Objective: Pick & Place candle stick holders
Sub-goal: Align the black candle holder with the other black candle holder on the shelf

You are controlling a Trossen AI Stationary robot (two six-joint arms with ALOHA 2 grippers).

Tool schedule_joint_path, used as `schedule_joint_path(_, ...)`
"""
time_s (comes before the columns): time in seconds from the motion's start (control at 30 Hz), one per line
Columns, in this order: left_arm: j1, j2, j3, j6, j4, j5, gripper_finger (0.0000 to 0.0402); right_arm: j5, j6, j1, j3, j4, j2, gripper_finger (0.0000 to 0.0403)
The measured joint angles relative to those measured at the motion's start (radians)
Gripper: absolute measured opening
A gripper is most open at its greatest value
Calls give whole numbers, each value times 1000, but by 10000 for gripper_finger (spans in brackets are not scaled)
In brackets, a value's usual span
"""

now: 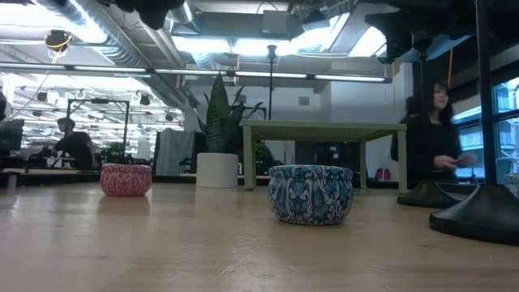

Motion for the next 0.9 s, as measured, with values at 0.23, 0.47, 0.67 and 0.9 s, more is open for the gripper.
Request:
schedule_joint_path(0.23, -66, -38, -31, -4, 33, -16, 84, -58, -120, 75, 0, -3, -4, 226)
schedule_joint_path(0.47, -96, -38, -31, -9, 30, -19, 84, -8, -55, 80, 0, -96, -4, 226)
schedule_joint_path(0.67, -102, -38, -31, -9, 29, -19, 84, 54, -96, 80, 0, -98, -5, 226)
schedule_joint_path(0.9, -102, -38, -31, -9, 29, -19, 84, 21, -48, 80, 0, -205, -5, 226)
